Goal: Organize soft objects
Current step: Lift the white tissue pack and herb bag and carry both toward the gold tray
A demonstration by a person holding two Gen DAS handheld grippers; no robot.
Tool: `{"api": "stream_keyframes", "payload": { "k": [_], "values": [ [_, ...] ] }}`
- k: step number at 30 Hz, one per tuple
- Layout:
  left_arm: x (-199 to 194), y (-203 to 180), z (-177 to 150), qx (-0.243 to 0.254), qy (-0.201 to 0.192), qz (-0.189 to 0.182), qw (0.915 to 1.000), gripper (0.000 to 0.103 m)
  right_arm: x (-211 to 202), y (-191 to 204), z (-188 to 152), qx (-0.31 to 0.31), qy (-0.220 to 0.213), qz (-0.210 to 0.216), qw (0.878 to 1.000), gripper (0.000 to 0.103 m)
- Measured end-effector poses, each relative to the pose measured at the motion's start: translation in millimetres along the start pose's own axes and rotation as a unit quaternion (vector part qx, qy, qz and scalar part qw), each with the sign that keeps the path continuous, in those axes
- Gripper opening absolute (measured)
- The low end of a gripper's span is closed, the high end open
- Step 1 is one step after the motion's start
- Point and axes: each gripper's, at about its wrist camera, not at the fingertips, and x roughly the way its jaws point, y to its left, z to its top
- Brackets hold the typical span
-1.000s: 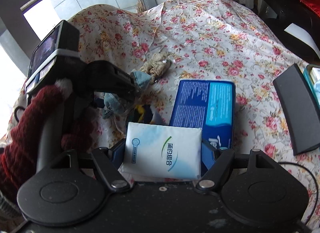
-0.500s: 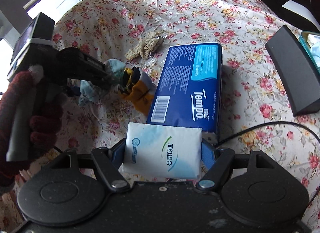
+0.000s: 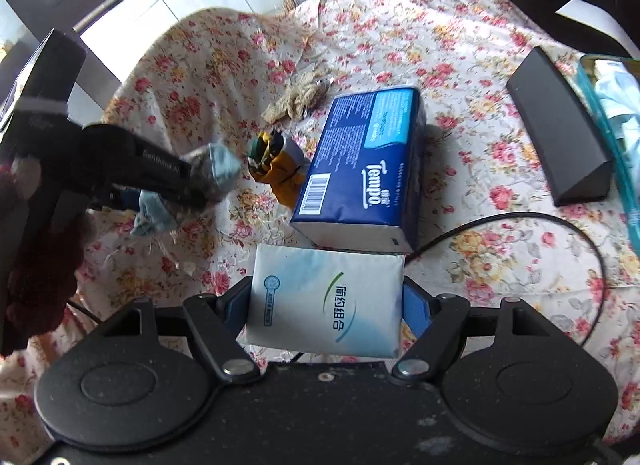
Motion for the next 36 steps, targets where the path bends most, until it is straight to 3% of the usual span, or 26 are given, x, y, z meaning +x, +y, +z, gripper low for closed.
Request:
{"api": "stream_keyframes", "payload": {
  "k": [10,17,24,28,36],
  "values": [
    [-46,-59,-35,0.064,0.017,-0.067,0.9955,0.047,-46,-42,-19,0.032,-0.03,-0.021,0.999,0.075],
    [-77,-128,-57,0.141,-0.036,-0.114,0.9828,0.047,-74,-103,-32,0.095,-0.055,-0.078,0.991,0.075],
    [-95,-197,-59,0.176,-0.075,-0.176,0.9657,0.047,-103,-173,-29,0.187,-0.094,-0.164,0.964,0.075],
    [-98,-238,-53,0.185,-0.102,-0.191,0.9587,0.047,-116,-208,-18,0.219,-0.125,-0.207,0.945,0.075],
    [-87,-310,-19,0.182,-0.127,-0.192,0.956,0.047,-118,-266,24,0.254,-0.163,-0.257,0.918,0.075]
  ]
}}
